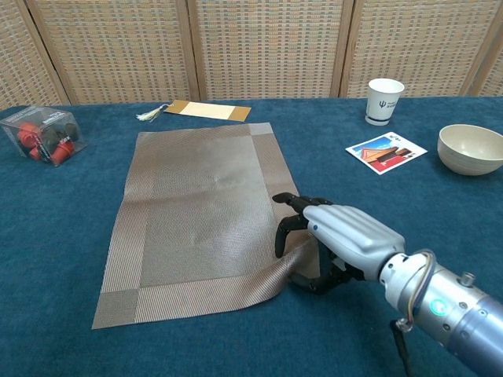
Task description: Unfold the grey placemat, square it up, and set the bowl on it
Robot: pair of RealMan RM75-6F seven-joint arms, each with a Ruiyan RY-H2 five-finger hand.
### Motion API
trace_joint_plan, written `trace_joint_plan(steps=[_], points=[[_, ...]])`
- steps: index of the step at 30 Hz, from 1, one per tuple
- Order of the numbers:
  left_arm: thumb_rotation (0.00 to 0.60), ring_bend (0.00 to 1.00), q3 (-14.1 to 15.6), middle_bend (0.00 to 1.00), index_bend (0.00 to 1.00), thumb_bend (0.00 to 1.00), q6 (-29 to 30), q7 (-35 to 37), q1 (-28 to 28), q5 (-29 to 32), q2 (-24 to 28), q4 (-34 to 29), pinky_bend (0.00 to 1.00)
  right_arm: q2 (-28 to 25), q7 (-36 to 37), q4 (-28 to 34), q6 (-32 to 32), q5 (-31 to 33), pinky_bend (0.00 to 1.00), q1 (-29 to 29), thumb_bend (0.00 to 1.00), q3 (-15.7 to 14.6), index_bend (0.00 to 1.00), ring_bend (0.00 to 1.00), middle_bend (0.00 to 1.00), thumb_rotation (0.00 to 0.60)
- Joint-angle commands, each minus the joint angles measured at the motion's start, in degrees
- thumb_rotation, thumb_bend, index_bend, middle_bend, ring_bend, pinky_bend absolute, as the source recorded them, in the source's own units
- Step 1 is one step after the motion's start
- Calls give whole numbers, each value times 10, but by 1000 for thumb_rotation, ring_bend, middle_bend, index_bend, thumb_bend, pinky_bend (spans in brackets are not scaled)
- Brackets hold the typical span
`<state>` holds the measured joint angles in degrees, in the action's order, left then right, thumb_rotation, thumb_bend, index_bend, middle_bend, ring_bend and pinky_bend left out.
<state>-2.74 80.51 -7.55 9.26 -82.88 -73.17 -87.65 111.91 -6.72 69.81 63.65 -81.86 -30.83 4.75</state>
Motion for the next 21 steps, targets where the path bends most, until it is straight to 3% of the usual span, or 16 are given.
trace_joint_plan(steps=[1,11,21], points=[[600,0,-1,0,77,238,-2,0,1,2,-1,1,0,12,20,-17,15,-15,0,0,516,2,584,0,24,600],[600,0,0,0,78,238,0,-2,0,2,-2,1,0,0,10,-1,33,-28,0,7,559,-3,655,0,55,600],[600,0,2,0,80,238,-5,-9,2,3,-6,5,0,-80,-18,67,56,-38,0,35,560,-26,667,0,63,600]])
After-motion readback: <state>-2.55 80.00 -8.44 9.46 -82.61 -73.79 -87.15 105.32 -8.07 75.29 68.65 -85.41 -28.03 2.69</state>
